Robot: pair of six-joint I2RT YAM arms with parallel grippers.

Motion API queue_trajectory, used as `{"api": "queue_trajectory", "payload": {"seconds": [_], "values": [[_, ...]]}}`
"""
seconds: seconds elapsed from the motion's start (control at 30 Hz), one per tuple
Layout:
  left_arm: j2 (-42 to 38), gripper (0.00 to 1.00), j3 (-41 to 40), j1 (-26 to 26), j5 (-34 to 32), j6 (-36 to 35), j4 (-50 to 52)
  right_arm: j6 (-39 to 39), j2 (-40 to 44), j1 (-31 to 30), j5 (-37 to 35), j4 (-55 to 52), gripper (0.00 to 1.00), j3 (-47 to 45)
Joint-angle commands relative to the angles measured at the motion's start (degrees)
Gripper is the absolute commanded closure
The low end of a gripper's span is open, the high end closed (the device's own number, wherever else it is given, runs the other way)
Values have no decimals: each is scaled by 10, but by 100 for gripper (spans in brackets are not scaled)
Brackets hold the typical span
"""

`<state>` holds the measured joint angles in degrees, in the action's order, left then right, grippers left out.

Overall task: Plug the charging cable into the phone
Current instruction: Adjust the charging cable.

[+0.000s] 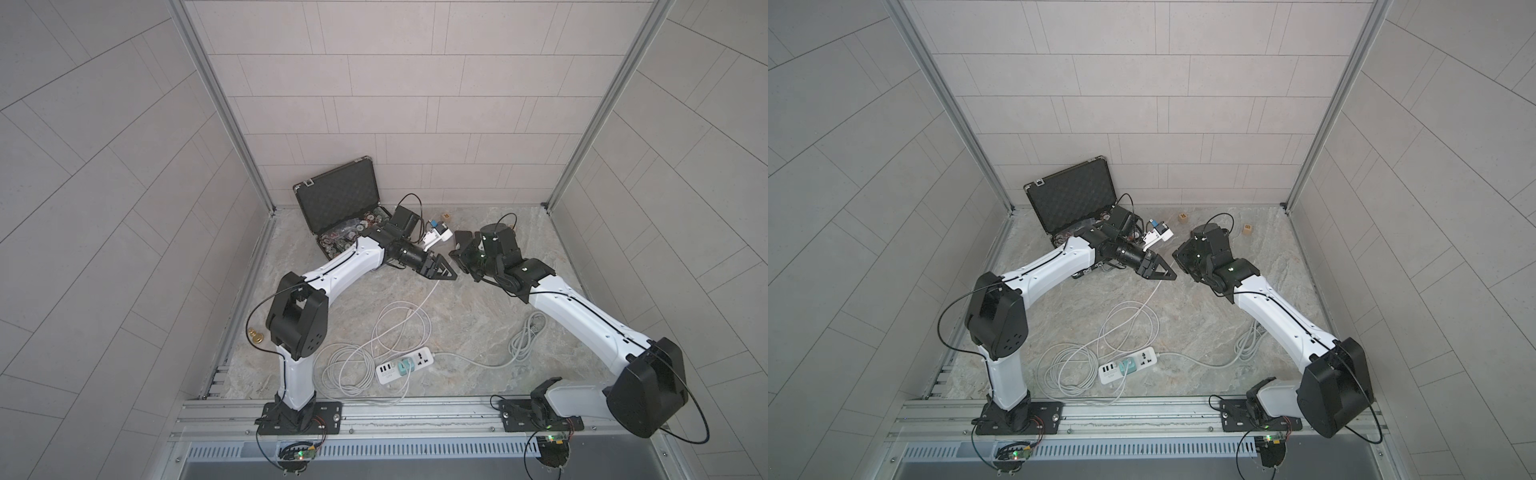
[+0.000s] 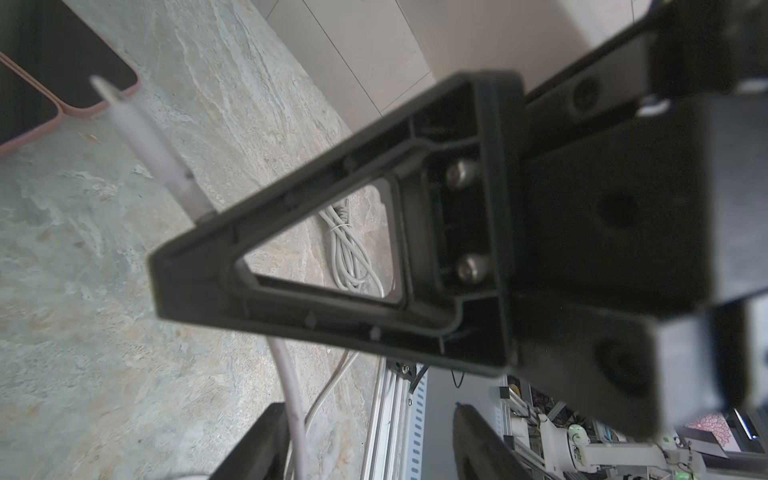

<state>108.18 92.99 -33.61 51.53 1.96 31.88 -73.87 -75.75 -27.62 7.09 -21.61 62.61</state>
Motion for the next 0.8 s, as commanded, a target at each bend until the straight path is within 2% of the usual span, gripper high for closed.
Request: {"api": "queue_trajectory", "payload": {"seconds": [0.0,0.17,0.23,0.33,0.43,0.6,0.67,0.77], "values": [[-21,37,2,23,-10,20,-20,-12,8,-18,-11,8,100,6],[-26,64,8,28,3,13,-12,-19,9,-40,-16,18,100,-4],[-26,71,4,27,10,10,-13,-19,11,-40,-19,18,99,-4],[-28,69,-2,26,5,5,-13,-16,20,-40,-28,17,99,-2],[-27,57,-4,26,-4,3,-13,-14,26,-40,-37,16,98,-3],[-26,58,-4,22,-14,3,-14,-15,27,-40,-38,18,97,-3],[-26,70,-4,21,-17,2,-14,-15,26,-40,-37,19,96,-3],[-25,98,-4,21,-18,0,-12,-15,27,-40,-38,20,91,-4]]}}
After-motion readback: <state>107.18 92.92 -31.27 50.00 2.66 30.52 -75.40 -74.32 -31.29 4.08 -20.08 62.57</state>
